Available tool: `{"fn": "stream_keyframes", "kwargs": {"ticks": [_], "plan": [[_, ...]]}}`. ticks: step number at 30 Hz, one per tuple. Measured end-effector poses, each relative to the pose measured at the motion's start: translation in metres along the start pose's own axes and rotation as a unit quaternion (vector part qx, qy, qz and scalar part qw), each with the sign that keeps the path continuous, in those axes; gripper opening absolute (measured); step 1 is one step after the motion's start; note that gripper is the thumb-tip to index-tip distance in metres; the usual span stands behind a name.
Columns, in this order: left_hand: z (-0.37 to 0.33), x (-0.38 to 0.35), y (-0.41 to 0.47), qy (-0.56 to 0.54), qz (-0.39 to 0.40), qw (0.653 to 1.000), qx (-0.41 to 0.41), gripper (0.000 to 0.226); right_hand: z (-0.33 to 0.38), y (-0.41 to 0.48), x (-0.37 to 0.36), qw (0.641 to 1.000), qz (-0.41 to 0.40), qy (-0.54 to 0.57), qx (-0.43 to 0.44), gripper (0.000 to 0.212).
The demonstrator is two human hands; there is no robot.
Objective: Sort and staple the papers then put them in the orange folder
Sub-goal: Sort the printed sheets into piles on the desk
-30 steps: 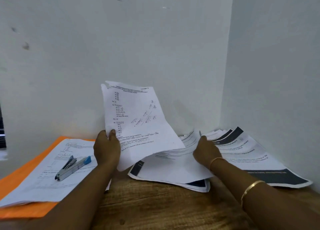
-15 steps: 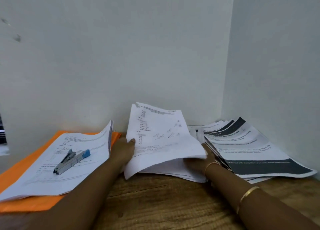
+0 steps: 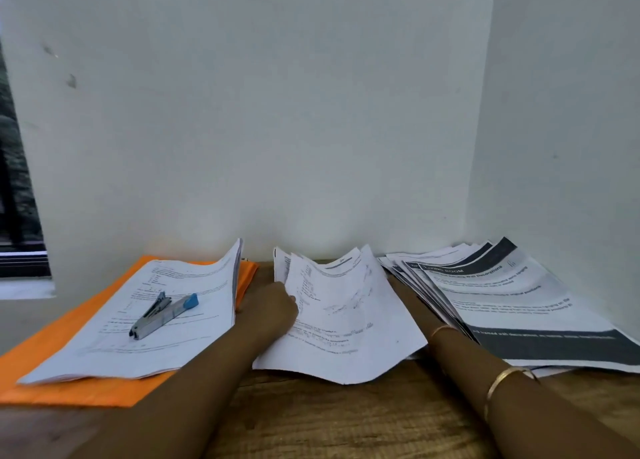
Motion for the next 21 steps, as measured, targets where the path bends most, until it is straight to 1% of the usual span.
{"fn": "stream_keyframes", "kwargs": {"ticks": [1,2,3,4,5,6,7,8,9,10,12,14,15,16,17,19,21], "plan": [[-0.001,0.003,0.0,-0.003,-0.009,1.0,-0.001,0.027,0.006,-0.004,0.001,0.999,0.005,0.042,-0.026,0.038],[-0.002,0.007,0.001,-0.007,-0.025,1.0,-0.006,0.026,0.007,-0.005,0.004,0.997,-0.019,0.072,-0.013,0.046],[-0.002,0.011,0.002,-0.014,-0.045,0.999,-0.01,0.026,0.011,-0.006,0.007,0.996,-0.036,0.084,-0.016,0.045],[-0.002,0.016,0.003,-0.02,-0.067,0.998,-0.012,0.027,0.012,-0.005,0.01,0.989,-0.054,0.136,-0.02,0.036],[-0.002,0.021,0.003,-0.025,-0.08,0.996,-0.007,0.029,0.017,-0.01,0.016,0.985,-0.06,0.162,-0.028,0.028],[-0.003,0.025,0.002,-0.031,-0.086,0.996,0.003,0.031,0.014,-0.009,0.017,0.971,-0.039,0.23,-0.052,0.022],[-0.003,0.028,0.002,-0.036,-0.084,0.996,0.014,0.033,0.012,-0.01,0.014,0.951,0.004,0.296,-0.089,0.02],[-0.002,0.03,0.001,-0.041,-0.08,0.996,0.02,0.035,0.012,-0.01,0.011,0.936,0.045,0.331,-0.11,0.02],[-0.001,0.031,0.002,-0.048,-0.073,0.996,0.027,0.037,0.011,-0.012,0.007,0.932,0.07,0.332,-0.126,0.023],[0.0,0.032,0.004,-0.059,-0.067,0.995,0.032,0.037,0.01,-0.012,0.004,0.934,0.07,0.324,-0.13,0.025],[0.006,0.034,0.007,-0.097,-0.066,0.992,0.047,0.038,0.011,-0.01,0.002,0.941,0.041,0.302,-0.145,0.027],[0.011,0.035,0.007,-0.136,-0.075,0.987,0.048,0.037,0.01,-0.006,-0.004,0.937,0.039,0.295,-0.181,0.033],[0.012,0.037,0.007,-0.147,-0.082,0.985,0.04,0.036,0.008,-0.004,-0.005,0.933,0.04,0.294,-0.203,0.032],[0.013,0.041,0.006,-0.152,-0.092,0.984,0.029,0.033,0.01,-0.003,-0.005,0.932,0.04,0.291,-0.214,0.026],[0.015,0.046,0.004,-0.153,-0.101,0.983,0.021,0.032,0.013,-0.004,-0.004,0.932,0.037,0.288,-0.216,0.02],[0.031,0.061,0.002,-0.149,-0.125,0.981,0.026,0.036,0.023,-0.003,0.0,0.933,0.031,0.297,-0.202,0.02],[0.062,0.078,0.002,-0.096,-0.156,0.982,0.047,0.034,0.033,-0.001,0.002,0.934,0.022,0.307,-0.181,0.021]]}}
Point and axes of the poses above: each hand's wrist, its own y-axis towards the middle knuckle, its own x-axis out of the back of the hand, z = x × y, the point moved 4 cm from there along y, towards the middle knuckle, and after that the axes turned 5 degrees about -x, right-handed, at the moved point
